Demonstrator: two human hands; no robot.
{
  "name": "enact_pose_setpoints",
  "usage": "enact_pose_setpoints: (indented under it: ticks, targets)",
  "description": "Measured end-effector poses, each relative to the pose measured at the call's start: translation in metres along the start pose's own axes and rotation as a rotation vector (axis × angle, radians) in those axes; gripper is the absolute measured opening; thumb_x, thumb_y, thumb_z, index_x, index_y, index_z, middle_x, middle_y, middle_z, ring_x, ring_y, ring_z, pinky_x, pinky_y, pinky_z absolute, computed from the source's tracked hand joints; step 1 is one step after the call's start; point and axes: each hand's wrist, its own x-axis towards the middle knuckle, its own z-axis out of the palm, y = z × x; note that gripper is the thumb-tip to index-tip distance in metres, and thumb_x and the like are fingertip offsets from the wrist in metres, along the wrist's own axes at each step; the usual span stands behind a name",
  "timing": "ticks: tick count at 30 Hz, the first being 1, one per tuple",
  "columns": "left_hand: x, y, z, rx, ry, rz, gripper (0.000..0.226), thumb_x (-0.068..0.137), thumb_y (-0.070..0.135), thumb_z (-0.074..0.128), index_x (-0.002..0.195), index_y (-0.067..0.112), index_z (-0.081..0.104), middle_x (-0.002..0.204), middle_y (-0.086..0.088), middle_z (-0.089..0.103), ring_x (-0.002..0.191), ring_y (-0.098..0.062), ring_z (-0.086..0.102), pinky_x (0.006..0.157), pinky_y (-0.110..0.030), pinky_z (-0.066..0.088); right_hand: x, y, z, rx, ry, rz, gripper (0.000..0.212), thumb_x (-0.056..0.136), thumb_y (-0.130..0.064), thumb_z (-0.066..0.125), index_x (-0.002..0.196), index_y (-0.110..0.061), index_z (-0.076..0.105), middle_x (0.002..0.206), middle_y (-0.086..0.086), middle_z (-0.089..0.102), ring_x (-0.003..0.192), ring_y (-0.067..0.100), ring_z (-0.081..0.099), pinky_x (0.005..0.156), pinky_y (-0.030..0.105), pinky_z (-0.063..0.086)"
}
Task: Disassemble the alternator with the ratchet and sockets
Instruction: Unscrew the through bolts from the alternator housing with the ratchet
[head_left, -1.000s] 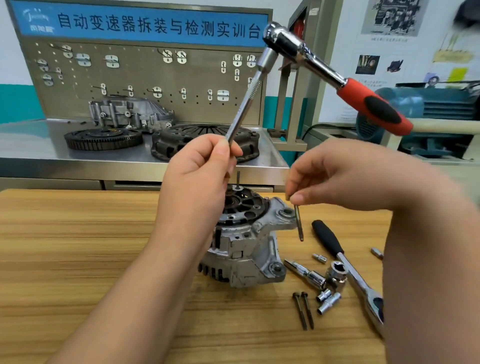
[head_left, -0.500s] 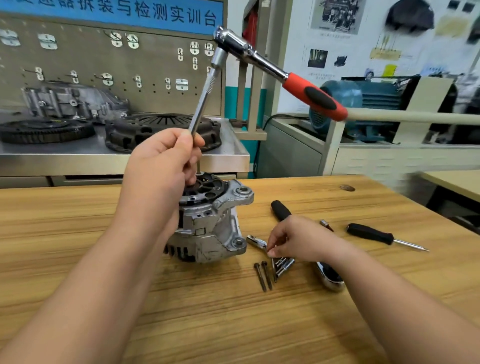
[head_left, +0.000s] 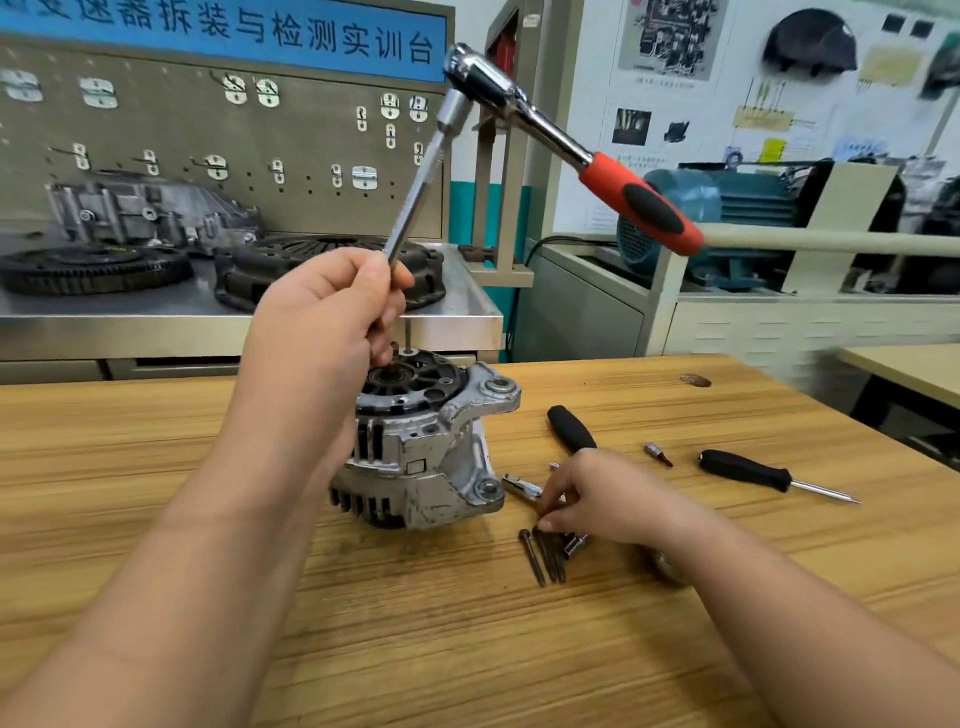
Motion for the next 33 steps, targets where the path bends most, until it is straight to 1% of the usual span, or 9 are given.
enact_pose_setpoints:
  ticks: [2, 5, 7, 11, 17, 22, 27, 31, 33]
  targets:
    - [-0.001, -0.001, 0.001, 0.011, -0.012, -0.017, 0.034, 0.1, 0.014, 0.042, 0.071, 0.018, 0.06, 0.051, 0.013, 0.047, 0.047, -0.004, 0.036, 0.047, -0.015, 0.034, -0.002, -0.001, -0.006, 0.134, 0.105, -0.003, 0.022, 0.083, -0.034, 0.073, 0.105, -0.035, 0.069, 0.078, -0.015, 0.059, 0.068, -0.002, 0.052, 0.056, 0.011, 0.038]
    - [-0.001, -0.001, 0.002, -0.015, -0.028, -0.054, 0.034, 0.1, 0.014, 0.042, 0.072, 0.016, 0.06, 0.051, 0.012, 0.046, 0.047, -0.005, 0.034, 0.046, -0.016, 0.032, -0.006, -0.009, -0.019, 0.376, 0.328, -0.062, 0.035, 0.084, -0.024, 0.073, 0.113, -0.039, 0.06, 0.079, -0.012, 0.058, 0.067, 0.005, 0.053, 0.065, 0.024, 0.049]
    - [-0.001, -0.001, 0.002, -0.04, -0.032, -0.075, 0.033, 0.1, 0.015, 0.042, 0.072, 0.016, 0.059, 0.052, 0.011, 0.045, 0.047, -0.006, 0.033, 0.046, -0.016, 0.032, -0.011, -0.02, -0.024, 0.467, 0.368, -0.14, 0.049, 0.085, -0.023, 0.071, 0.123, -0.046, 0.05, 0.088, -0.019, 0.059, 0.073, 0.003, 0.057, 0.069, 0.026, 0.051]
    - [0.0, -0.001, 0.001, -0.078, -0.033, -0.085, 0.032, 0.1, 0.013, 0.041, 0.074, 0.014, 0.057, 0.052, 0.01, 0.044, 0.046, -0.006, 0.033, 0.046, -0.016, 0.031, -0.021, -0.043, -0.026, 0.379, 0.361, -0.289, 0.065, 0.086, -0.028, 0.067, 0.129, -0.064, 0.033, 0.112, -0.038, 0.049, 0.097, -0.006, 0.056, 0.073, 0.014, 0.046]
    - [0.002, -0.002, -0.003, -0.105, -0.034, -0.076, 0.032, 0.1, 0.014, 0.042, 0.073, 0.014, 0.059, 0.052, 0.008, 0.044, 0.045, -0.005, 0.034, 0.045, -0.016, 0.032, -0.027, -0.059, -0.027, 0.22, 0.481, -0.344, 0.049, 0.089, -0.028, 0.06, 0.129, -0.051, 0.042, 0.104, -0.039, 0.049, 0.097, -0.007, 0.053, 0.067, 0.009, 0.04]
    - [0.003, -0.005, -0.001, -0.099, -0.097, -0.034, 0.037, 0.099, 0.015, 0.042, 0.08, 0.023, 0.074, 0.057, 0.009, 0.045, 0.049, -0.005, 0.035, 0.051, -0.019, 0.033, -0.04, -0.08, -0.02, 0.142, 0.419, -0.43, 0.054, 0.092, -0.036, 0.053, 0.141, -0.044, 0.035, 0.114, -0.029, 0.053, 0.09, -0.014, 0.048, 0.074, 0.008, 0.041]
    - [0.002, -0.005, 0.0, -0.133, -0.133, -0.004, 0.045, 0.1, 0.012, 0.038, 0.074, 0.025, 0.073, 0.057, 0.009, 0.044, 0.05, -0.005, 0.034, 0.057, -0.024, 0.032, -0.041, -0.108, -0.009, 0.062, 0.396, -0.477, 0.065, 0.092, -0.038, 0.046, 0.146, -0.045, 0.011, 0.084, -0.01, 0.065, 0.073, 0.011, 0.058, 0.063, 0.033, 0.05]
    - [0.004, -0.004, -0.003, -0.157, -0.128, -0.031, 0.051, 0.101, 0.012, 0.036, 0.065, 0.027, 0.069, 0.054, 0.009, 0.042, 0.049, -0.005, 0.033, 0.059, -0.025, 0.032, -0.035, -0.121, -0.002, 0.018, 0.374, -0.476, 0.071, 0.09, -0.035, 0.046, 0.141, -0.05, -0.001, 0.065, -0.009, 0.048, 0.062, 0.021, 0.055, 0.053, 0.032, 0.045]
    - [0.005, -0.004, -0.005, -0.155, -0.126, -0.028, 0.048, 0.102, 0.012, 0.034, 0.067, 0.024, 0.065, 0.055, 0.008, 0.042, 0.05, -0.006, 0.034, 0.06, -0.025, 0.032, -0.031, -0.123, 0.001, 0.017, 0.371, -0.471, 0.072, 0.089, -0.034, 0.046, 0.139, -0.051, -0.003, 0.065, -0.007, 0.052, 0.06, 0.022, 0.057, 0.051, 0.031, 0.044]
